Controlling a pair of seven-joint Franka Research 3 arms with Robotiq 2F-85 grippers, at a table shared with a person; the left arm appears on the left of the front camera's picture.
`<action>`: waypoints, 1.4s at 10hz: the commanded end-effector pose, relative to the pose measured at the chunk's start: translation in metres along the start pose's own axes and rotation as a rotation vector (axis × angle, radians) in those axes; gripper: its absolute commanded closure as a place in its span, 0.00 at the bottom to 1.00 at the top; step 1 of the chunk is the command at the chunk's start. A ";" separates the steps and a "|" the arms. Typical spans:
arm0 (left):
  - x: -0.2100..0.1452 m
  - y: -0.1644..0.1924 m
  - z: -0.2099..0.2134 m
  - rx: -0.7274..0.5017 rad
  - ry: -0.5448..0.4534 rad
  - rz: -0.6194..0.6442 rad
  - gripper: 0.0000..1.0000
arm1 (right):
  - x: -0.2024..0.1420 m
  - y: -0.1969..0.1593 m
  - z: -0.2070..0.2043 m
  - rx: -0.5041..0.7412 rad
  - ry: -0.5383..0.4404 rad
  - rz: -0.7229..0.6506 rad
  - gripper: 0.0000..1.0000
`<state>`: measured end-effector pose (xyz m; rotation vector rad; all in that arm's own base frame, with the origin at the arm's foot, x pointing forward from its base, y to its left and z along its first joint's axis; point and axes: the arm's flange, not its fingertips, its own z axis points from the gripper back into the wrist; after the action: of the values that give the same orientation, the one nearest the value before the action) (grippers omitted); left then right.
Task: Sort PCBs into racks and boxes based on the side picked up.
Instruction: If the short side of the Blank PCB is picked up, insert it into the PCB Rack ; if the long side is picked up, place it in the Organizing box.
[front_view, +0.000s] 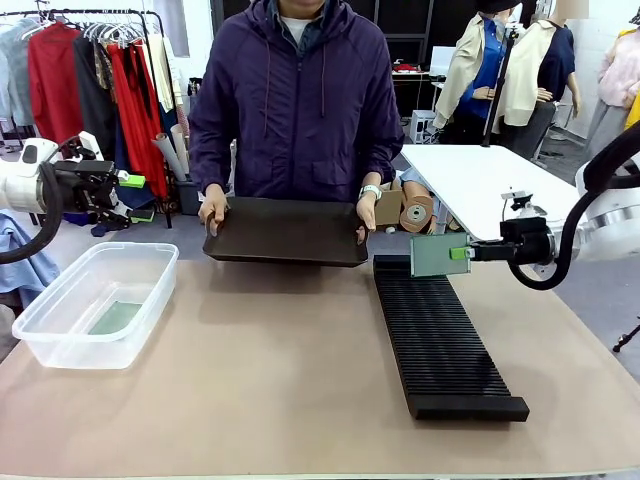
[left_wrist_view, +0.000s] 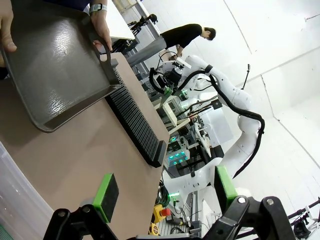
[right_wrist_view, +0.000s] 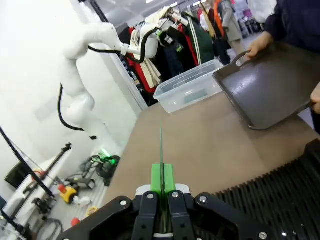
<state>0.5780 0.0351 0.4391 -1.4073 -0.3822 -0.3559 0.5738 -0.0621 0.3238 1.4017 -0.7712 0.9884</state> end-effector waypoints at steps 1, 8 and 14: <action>-0.001 -0.002 0.001 0.004 -0.003 -0.003 0.00 | -0.015 -0.003 0.000 -0.047 -0.018 0.117 1.00; -0.001 -0.002 0.001 0.004 -0.003 -0.003 0.00 | -0.045 -0.035 0.009 -0.153 -0.048 0.291 1.00; -0.001 -0.002 0.001 0.004 -0.003 -0.003 0.00 | -0.068 -0.064 0.016 -0.194 -0.030 0.267 1.00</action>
<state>0.5780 0.0351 0.4391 -1.4073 -0.3822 -0.3559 0.5960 -0.0789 0.2364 1.1968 -1.0433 1.0607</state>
